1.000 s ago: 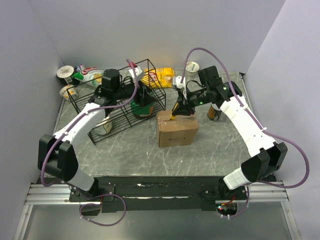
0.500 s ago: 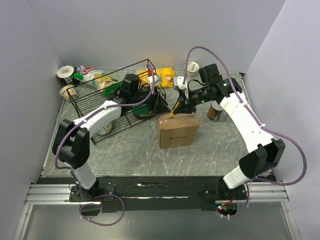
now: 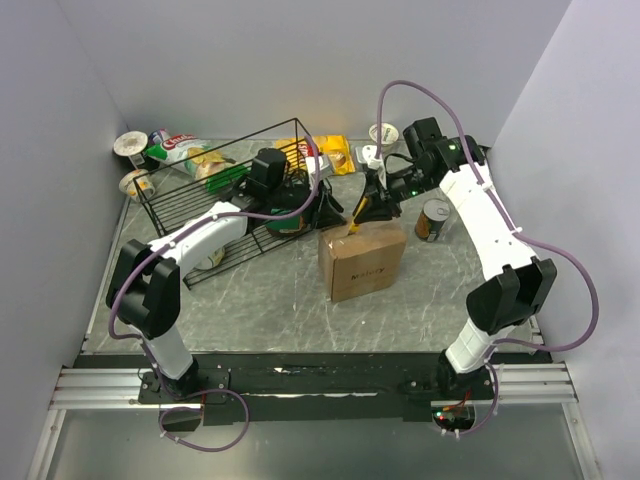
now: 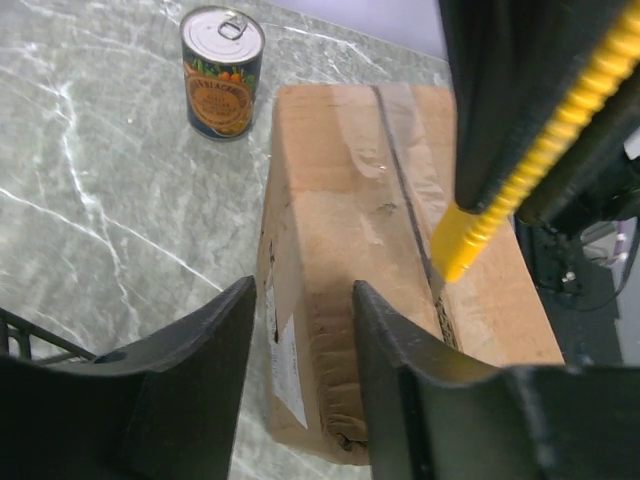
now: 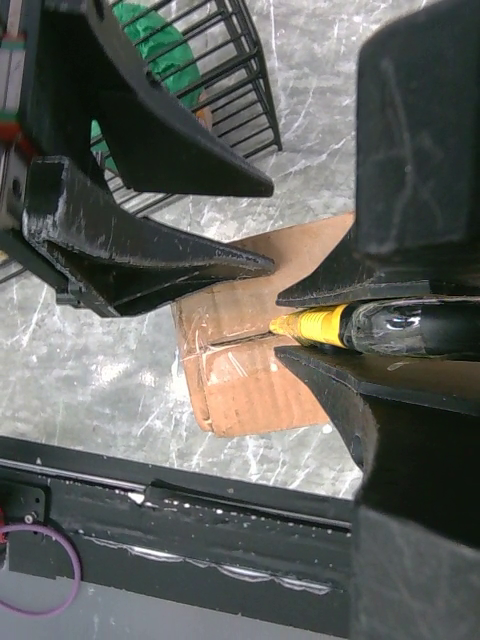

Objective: Unpack the express box

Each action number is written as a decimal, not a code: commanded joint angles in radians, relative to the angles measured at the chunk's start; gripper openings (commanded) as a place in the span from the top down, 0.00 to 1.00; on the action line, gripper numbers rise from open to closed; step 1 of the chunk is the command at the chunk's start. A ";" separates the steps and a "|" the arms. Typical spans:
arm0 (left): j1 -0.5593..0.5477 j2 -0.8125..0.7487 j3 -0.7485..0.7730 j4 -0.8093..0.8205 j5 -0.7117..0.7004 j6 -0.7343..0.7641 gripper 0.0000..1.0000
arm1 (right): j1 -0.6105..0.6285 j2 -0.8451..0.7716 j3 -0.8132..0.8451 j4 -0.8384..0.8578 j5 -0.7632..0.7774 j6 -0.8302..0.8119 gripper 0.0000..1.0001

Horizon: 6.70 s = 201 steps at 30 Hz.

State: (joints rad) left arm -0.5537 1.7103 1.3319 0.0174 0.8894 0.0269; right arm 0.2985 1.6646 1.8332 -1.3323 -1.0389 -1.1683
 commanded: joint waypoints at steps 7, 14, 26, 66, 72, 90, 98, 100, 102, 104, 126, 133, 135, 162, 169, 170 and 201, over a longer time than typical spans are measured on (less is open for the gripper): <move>-0.028 0.020 0.019 -0.158 -0.023 0.166 0.56 | -0.082 0.037 0.110 -0.220 0.042 -0.241 1.00; -0.026 -0.014 0.045 -0.128 -0.070 0.162 0.45 | -0.082 0.031 0.098 -0.226 0.023 -0.206 1.00; 0.003 -0.337 -0.194 0.010 -0.135 0.202 0.23 | -0.044 -0.140 -0.150 0.185 0.117 0.191 1.00; 0.015 -0.206 -0.244 -0.143 -0.018 0.355 0.28 | 0.183 -0.108 -0.147 0.398 0.228 0.484 1.00; 0.031 -0.163 -0.211 -0.204 0.011 0.398 0.29 | 0.117 -0.105 -0.120 0.325 0.183 0.420 1.00; 0.034 -0.100 -0.186 -0.218 -0.035 0.346 0.35 | 0.031 -0.164 -0.143 0.265 0.201 0.441 1.00; 0.034 -0.072 -0.168 -0.208 -0.061 0.300 0.37 | 0.036 -0.201 -0.161 0.269 0.327 0.529 1.00; 0.034 -0.069 -0.168 -0.203 -0.063 0.292 0.37 | 0.036 -0.207 -0.167 0.260 0.336 0.529 1.00; 0.034 -0.066 -0.166 -0.203 -0.070 0.292 0.37 | 0.037 -0.218 -0.175 0.257 0.341 0.530 1.00; 0.034 -0.060 -0.160 -0.211 -0.072 0.291 0.37 | 0.037 -0.221 -0.178 0.248 0.346 0.533 1.00; 0.034 -0.032 -0.151 -0.247 -0.116 0.340 0.40 | -0.074 -0.293 -0.199 0.105 0.350 0.430 1.00; 0.034 -0.002 -0.125 -0.264 -0.155 0.326 0.43 | -0.128 -0.423 -0.370 0.298 0.384 0.574 1.00; 0.034 0.005 -0.117 -0.274 -0.149 0.329 0.43 | -0.125 -0.459 -0.396 0.330 0.428 0.631 1.00; -0.052 0.133 0.210 0.044 0.318 0.088 0.36 | -0.048 -0.445 -0.335 0.346 0.533 0.659 1.00; -0.107 0.196 0.240 0.173 0.319 0.031 0.37 | -0.033 -0.410 -0.284 0.337 0.536 0.662 1.00; -0.110 0.207 0.245 0.182 0.319 0.018 0.36 | -0.032 -0.407 -0.276 0.337 0.534 0.661 1.00; -0.134 0.218 0.108 0.102 0.168 0.077 0.42 | -0.053 -0.542 -0.367 0.300 0.556 0.617 1.00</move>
State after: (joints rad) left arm -0.6861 1.9213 1.4837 0.2424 1.0935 0.0921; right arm 0.2600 1.1400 1.4734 -1.0435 -0.4747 -0.5564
